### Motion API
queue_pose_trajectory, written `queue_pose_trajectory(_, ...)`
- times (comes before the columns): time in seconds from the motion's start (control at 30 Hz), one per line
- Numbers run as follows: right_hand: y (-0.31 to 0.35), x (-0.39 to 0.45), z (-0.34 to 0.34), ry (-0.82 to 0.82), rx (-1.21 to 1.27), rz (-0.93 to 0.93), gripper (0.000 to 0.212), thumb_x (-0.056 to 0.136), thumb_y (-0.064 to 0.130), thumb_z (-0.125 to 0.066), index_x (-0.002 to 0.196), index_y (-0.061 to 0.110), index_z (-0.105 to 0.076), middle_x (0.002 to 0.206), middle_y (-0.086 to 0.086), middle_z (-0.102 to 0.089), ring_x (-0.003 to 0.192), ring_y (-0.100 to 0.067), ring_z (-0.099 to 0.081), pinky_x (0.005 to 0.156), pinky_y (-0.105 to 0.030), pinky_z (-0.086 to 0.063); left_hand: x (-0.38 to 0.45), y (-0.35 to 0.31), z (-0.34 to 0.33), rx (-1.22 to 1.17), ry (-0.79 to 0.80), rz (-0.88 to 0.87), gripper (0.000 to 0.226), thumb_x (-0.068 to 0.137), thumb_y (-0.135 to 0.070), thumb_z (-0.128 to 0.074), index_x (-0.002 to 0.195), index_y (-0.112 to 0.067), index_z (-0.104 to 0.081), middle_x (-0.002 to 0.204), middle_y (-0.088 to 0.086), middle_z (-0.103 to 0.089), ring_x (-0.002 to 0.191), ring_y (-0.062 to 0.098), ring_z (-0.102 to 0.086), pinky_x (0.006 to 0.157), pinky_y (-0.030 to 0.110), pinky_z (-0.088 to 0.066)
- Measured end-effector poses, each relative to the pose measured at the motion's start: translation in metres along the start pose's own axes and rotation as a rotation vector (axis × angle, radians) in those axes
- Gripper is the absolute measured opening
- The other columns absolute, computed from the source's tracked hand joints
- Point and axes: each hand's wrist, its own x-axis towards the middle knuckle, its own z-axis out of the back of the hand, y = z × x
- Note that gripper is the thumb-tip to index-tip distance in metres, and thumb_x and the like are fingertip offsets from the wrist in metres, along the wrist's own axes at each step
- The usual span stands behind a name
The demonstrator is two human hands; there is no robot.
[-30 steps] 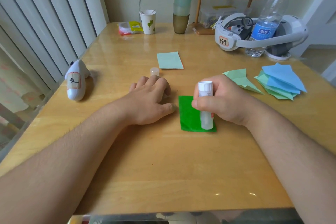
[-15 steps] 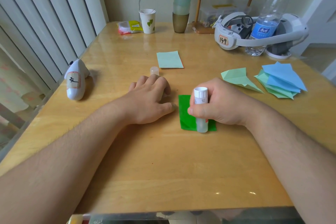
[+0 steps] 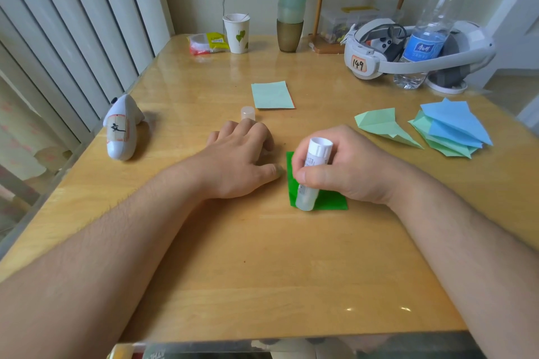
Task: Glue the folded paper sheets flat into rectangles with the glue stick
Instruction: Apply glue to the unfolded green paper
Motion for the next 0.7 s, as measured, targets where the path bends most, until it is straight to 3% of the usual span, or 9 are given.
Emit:
queue_pose_trajectory(0.2,-0.003,0.0,0.002,0.021,-0.053,-0.053,0.01,0.071,0.029,-0.069,0.074,0.02,-0.069,0.066,0.006,-0.06,0.064,-0.009,-0.052,0.064,-0.033,-0.043,0.0,0.0,-0.001,-0.007,-0.001,0.004,0.031,0.095,-0.059,-0.053,0.109,-0.035,-0.041,0.123,-0.012,-0.041,0.118,0.017,-0.029,0.104,0.037,-0.027)
queue_pose_trajectory(0.53,-0.013,-0.003,0.026,0.035,-0.157,-0.128,0.03,0.06,0.036,-0.065,0.069,0.008,-0.062,0.064,-0.007,-0.05,0.065,-0.02,-0.046,0.064,-0.042,-0.037,0.001,0.002,-0.001,-0.001,0.006,0.002,0.03,0.094,-0.061,-0.051,0.105,-0.037,-0.038,0.12,-0.011,-0.04,0.112,0.016,-0.028,0.099,0.036,-0.027)
queue_pose_trajectory(0.63,-0.012,-0.003,0.033,-0.016,-0.05,-0.079,0.028,0.057,0.032,-0.063,0.063,0.005,-0.057,0.061,-0.007,-0.043,0.063,-0.021,-0.039,0.062,-0.037,-0.03,0.001,0.002,-0.001,-0.005,-0.003,0.001,0.028,0.095,-0.059,-0.053,0.105,-0.036,-0.04,0.12,-0.011,-0.041,0.112,0.017,-0.029,0.097,0.036,-0.027)
queue_pose_trajectory(0.7,-0.01,-0.002,0.034,-0.13,0.098,-0.012,0.014,0.061,0.025,-0.066,0.059,0.012,-0.061,0.061,-0.005,-0.048,0.064,-0.019,-0.042,0.06,-0.034,-0.031,0.003,0.001,0.0,-0.041,-0.028,0.01,0.024,0.096,-0.054,-0.056,0.107,-0.035,-0.046,0.12,-0.011,-0.045,0.113,0.018,-0.033,0.099,0.037,-0.03)
